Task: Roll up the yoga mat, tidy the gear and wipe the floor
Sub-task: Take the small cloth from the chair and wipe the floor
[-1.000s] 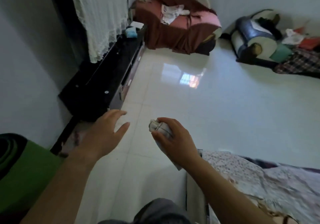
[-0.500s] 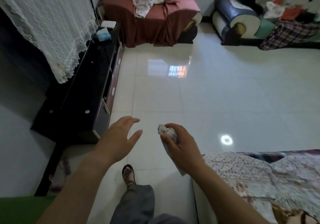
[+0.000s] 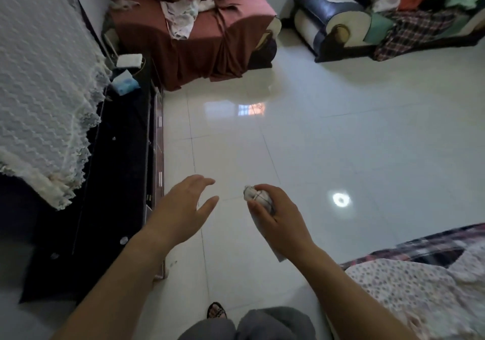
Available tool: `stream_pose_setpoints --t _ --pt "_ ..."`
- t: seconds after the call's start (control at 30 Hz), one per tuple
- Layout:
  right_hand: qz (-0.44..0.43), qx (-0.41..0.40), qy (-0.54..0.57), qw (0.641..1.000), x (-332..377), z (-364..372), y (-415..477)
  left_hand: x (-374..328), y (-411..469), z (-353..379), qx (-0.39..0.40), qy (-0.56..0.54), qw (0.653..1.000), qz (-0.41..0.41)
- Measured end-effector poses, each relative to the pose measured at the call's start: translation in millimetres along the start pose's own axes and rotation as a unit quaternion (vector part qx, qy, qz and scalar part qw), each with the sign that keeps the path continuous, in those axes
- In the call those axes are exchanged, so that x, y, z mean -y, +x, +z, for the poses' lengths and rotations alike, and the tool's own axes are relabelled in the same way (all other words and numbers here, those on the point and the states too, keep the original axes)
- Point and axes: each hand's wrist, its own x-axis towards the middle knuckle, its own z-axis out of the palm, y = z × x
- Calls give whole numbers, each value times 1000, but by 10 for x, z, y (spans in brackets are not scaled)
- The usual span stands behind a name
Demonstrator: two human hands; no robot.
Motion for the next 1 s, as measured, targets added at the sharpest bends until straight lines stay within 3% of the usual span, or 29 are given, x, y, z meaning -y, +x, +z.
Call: stream_pose_setpoints --t 0.3,0.77,1.0 --pt "60 -61 3 996 -605 -513 839 -353 1410 127 87 17 994 56" --pt "138 -41 4 990 -2339 -1858 3142 -1589 4383 998 167 87 981 56" --pt "225 -70 6 972 -2973 -1821 3691 -1571 5315 1507 253 98 958 95"
